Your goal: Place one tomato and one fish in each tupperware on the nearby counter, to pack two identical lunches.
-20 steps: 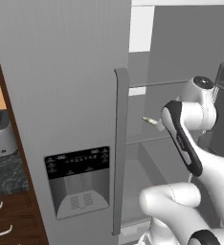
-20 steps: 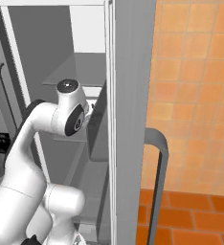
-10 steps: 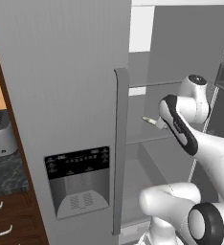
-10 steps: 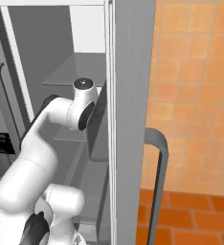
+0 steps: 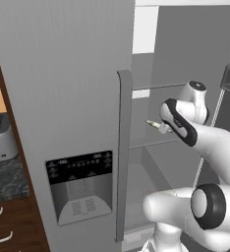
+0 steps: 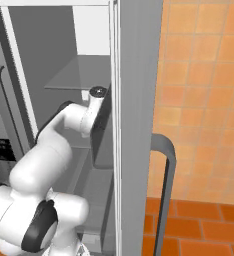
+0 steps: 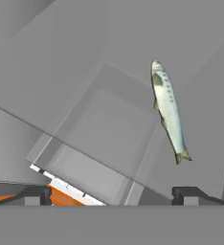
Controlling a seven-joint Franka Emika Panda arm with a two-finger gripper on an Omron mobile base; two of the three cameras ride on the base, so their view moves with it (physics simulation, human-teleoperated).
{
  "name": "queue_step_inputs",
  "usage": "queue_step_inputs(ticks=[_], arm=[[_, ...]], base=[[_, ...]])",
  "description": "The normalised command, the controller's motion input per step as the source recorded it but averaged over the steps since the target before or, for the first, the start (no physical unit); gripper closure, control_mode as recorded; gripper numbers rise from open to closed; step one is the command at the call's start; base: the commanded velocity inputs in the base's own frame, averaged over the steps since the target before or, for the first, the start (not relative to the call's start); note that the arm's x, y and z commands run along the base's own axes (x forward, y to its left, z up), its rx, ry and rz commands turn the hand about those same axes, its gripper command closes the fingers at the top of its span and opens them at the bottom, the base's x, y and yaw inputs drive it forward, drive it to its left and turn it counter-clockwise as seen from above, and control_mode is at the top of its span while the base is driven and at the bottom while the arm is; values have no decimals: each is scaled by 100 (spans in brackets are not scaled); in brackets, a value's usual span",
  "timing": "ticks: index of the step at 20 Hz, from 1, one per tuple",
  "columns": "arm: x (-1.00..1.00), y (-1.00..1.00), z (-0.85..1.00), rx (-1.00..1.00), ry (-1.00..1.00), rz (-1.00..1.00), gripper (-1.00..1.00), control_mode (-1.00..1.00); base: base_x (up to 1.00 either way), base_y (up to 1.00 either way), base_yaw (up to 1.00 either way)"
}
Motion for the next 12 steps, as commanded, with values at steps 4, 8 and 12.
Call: queue_step_inputs(ticks=[4, 8, 12], arm=[[47, -18, -29, 0, 0, 3, -100, -100], [51, -13, -38, 0, 0, 3, -100, -100], [50, -3, -34, 0, 1, 3, -100, -100]], base=[[0, 0, 0], [0, 0, 0], [0, 0, 0]])
